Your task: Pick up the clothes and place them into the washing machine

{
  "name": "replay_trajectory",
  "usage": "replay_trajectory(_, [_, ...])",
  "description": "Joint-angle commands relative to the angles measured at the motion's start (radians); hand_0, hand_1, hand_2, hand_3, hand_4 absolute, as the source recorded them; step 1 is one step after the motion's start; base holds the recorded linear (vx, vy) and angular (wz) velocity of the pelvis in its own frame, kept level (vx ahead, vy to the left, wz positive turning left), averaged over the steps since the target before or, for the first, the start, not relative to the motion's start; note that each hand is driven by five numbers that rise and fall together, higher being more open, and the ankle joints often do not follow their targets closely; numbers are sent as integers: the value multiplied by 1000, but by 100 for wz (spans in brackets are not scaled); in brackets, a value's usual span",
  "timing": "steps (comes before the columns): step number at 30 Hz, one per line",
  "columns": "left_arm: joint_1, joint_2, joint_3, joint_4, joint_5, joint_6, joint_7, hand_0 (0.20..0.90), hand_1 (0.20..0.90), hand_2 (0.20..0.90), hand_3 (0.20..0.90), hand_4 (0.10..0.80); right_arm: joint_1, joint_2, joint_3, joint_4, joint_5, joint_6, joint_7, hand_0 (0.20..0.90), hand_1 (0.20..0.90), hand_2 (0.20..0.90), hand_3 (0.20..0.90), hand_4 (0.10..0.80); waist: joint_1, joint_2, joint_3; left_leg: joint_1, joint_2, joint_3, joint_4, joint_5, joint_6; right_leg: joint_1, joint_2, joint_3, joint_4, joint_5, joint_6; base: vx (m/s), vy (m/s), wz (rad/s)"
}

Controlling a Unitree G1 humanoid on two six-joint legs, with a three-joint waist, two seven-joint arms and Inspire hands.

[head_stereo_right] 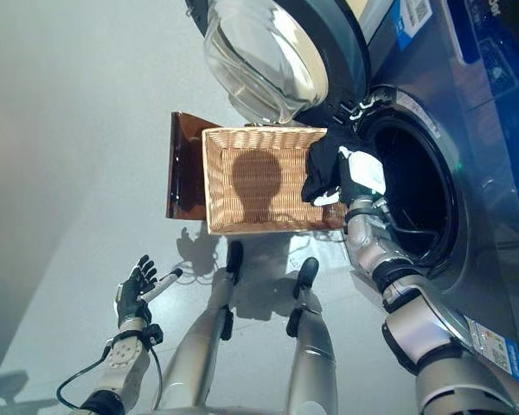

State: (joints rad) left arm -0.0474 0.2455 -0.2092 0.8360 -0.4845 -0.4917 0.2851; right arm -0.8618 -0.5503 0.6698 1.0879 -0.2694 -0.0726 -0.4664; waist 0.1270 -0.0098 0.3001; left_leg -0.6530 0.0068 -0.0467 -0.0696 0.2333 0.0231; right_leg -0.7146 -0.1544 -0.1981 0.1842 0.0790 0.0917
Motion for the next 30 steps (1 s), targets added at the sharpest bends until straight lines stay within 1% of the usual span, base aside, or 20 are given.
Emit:
replay_trajectory(1, [2, 64, 42, -36, 2, -60, 19, 900, 900, 900, 900, 800, -121, -94, 34, 22, -68, 3, -55, 900, 900, 900, 900, 800, 29, -10, 25, -3, 6, 27, 72, -98, -94, 98, 13, 17, -154, 74, 10, -8, 0, 11])
replay_trajectory(4, [2, 67, 46, -30, 15, -59, 26, 900, 900, 900, 900, 800, -125, -98, 63, 25, -136, 25, -48, 900, 900, 900, 900, 800, 30, -9, 28, 0, 5, 25, 70, -97, -95, 101, 15, 15, -152, 72, 10, 2, 9, 4])
replay_trajectory(6, [-17, 66, 56, 5, 27, -62, 41, 900, 900, 900, 900, 800, -115, -117, 99, -33, -271, 60, -66, 900, 900, 900, 900, 800, 25, -15, 27, 5, 4, 24, 71, -102, -94, 105, 18, 16, -152, 69, 10, 0, 0, 0])
replay_trajectory(9, [-30, 69, 58, 5, 46, -65, 55, 900, 900, 900, 900, 800, -99, -137, 96, -40, -309, 68, -62, 900, 900, 900, 900, 800, 25, -14, 31, 1, 3, 21, 78, -105, -95, 105, 16, 15, -150, 69, 10, 0, 0, 0])
replay_trajectory(12, [-42, 78, 66, -16, 57, -73, 63, 900, 900, 900, 900, 800, -128, -164, 143, 0, -394, 94, -69, 900, 900, 900, 900, 800, 33, -11, 40, -20, 2, 17, 87, -104, -97, 95, 14, 13, -150, 68, 9, 0, 0, 0])
replay_trajectory(15, [-44, 79, 72, -34, 52, -76, 66, 900, 900, 900, 900, 800, -151, -177, 162, 40, -415, 108, -83, 900, 900, 900, 900, 800, 39, -7, 47, -37, 4, 17, 93, -104, -98, 82, 15, 11, -148, 68, 6, -10, -7, -1])
replay_trajectory(18, [-43, 82, 75, -67, 43, -76, 69, 900, 900, 900, 900, 800, -207, -187, 183, 113, -424, 136, -88, 900, 900, 900, 900, 800, 46, 4, 62, -72, 2, 14, 113, -105, -97, 48, 19, 13, -133, 63, -1, -5, -2, 2])
replay_trajectory(30, [-46, 95, 92, -87, 44, -77, 80, 900, 900, 900, 900, 800, -312, -233, 249, 182, -462, 167, -96, 900, 900, 900, 900, 800, 56, 32, 76, -167, 4, 5, 150, -108, -99, -57, 22, 15, -68, 33, -13, -7, -2, 3])
